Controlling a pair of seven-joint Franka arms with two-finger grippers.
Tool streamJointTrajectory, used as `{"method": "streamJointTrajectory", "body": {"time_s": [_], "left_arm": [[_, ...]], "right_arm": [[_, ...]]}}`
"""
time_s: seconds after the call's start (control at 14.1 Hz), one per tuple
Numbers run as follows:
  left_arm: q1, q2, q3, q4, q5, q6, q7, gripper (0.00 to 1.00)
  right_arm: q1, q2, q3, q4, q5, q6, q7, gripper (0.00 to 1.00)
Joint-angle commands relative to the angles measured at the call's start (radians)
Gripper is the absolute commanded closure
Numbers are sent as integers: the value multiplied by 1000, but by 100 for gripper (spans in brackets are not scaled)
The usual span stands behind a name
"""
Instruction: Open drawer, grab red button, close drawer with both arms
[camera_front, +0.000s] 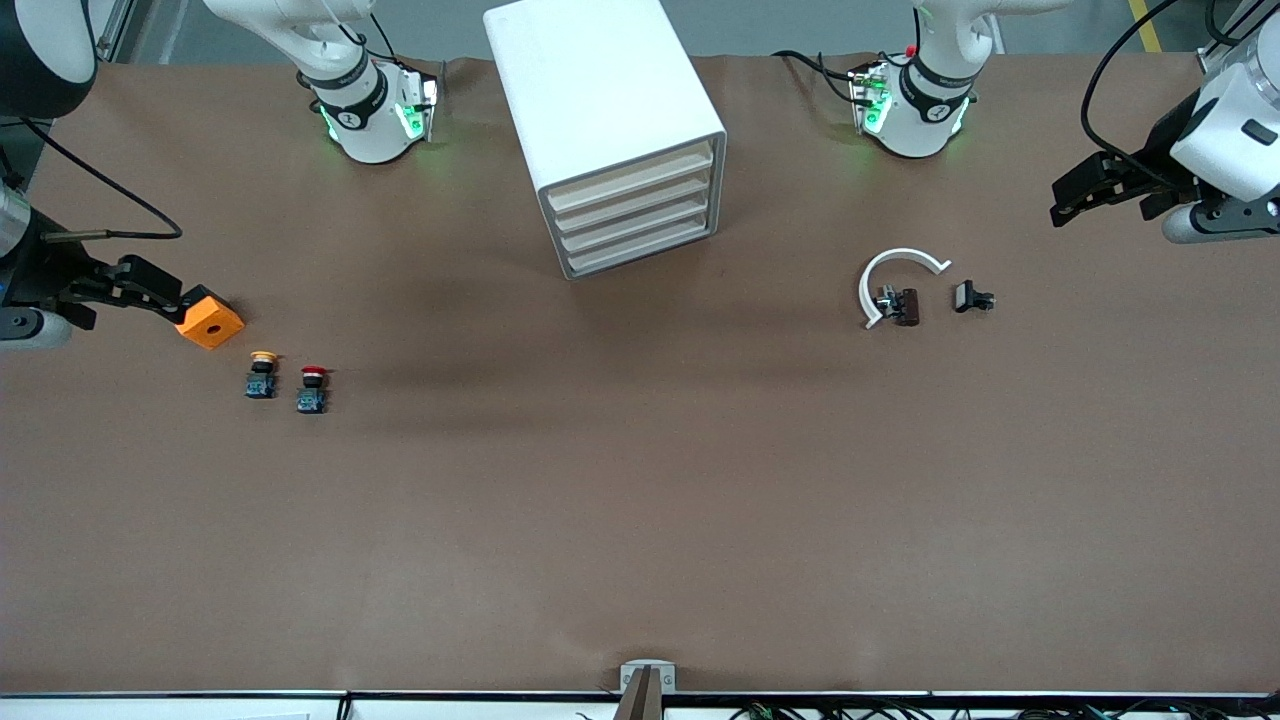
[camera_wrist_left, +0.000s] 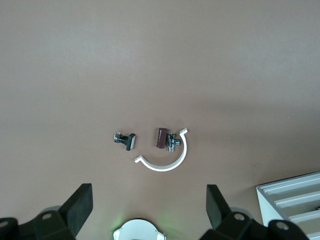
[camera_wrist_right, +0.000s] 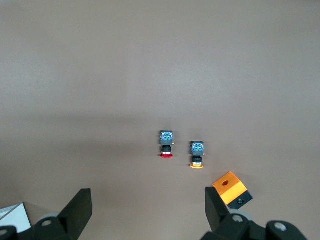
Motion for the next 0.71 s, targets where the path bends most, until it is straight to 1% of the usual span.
{"method": "streamJointTrajectory", "body": {"time_s": [0.0, 0.14, 0.28, 0.5, 0.64], "left_arm": [[10, -31, -5, -34, 16, 22, 42, 0], [12, -53, -5, -70, 18, 51, 44, 0], [12, -96, -2, -138, 18, 96, 45, 0], [12, -100, 7, -141, 19, 101, 73, 0], [12, -85, 9, -112, 21, 93, 93, 0]], "right_arm": [[2, -13, 1, -1, 1, -10, 7, 0], [2, -13, 1, 1, 1, -19, 5, 0], [2, -13, 1, 1, 1, -20, 5, 0], [5, -13, 3, 2, 3, -19, 7, 0], [5, -13, 3, 4, 3, -17, 7, 0]]}}
